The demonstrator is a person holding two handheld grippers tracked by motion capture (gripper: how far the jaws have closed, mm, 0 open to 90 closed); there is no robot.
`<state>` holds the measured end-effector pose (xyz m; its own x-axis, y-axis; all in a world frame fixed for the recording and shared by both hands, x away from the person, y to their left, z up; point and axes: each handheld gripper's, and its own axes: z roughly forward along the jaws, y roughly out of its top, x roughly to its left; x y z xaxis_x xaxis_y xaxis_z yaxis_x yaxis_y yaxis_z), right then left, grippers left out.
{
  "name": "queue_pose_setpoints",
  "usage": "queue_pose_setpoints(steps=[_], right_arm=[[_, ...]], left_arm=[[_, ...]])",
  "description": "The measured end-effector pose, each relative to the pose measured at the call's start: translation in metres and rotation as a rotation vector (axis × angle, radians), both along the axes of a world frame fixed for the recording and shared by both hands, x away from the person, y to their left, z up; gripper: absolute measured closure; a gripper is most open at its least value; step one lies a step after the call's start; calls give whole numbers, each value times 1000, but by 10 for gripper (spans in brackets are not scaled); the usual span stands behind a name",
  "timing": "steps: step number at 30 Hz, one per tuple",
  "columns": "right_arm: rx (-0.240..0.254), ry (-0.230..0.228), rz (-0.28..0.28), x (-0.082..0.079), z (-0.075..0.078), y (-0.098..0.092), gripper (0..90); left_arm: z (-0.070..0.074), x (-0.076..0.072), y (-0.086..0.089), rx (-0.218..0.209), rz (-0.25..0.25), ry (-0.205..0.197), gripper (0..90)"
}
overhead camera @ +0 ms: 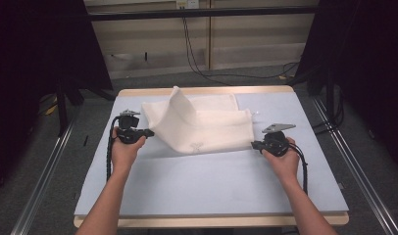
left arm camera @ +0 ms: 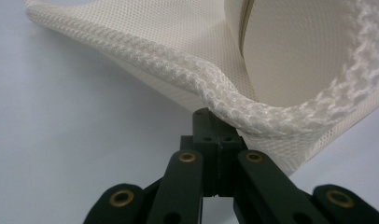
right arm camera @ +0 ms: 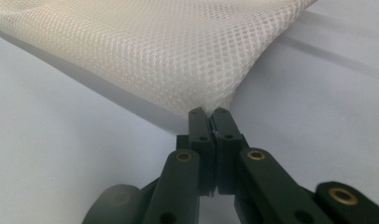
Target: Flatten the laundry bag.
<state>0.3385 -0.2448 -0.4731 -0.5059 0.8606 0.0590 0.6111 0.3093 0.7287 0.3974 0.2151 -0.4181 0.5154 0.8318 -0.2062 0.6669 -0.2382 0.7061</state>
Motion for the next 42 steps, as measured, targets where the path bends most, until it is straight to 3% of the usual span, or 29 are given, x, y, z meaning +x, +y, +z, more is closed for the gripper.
queue_pose_setpoints(steps=[14,26,30,32,38,42], right_arm=[[10,2,4,-3,0,0,883],[13,-5,2,-4,-2,1,881],[12,-5,3,-4,-2,1,882],[11,-4,9,-3,-2,1,881],[19,-5,12,-5,-3,0,880],[24,-9,22,-7,-3,-1,878]], left_arm=[[-11,-19,22,-3,39,17,868],[-18,-29,29,15,23,40,780],[-19,-33,29,-3,16,39,684],[-17,-34,31,15,14,36,645],[-12,-35,32,30,25,36,395],[-9,-32,27,40,43,31,284]])
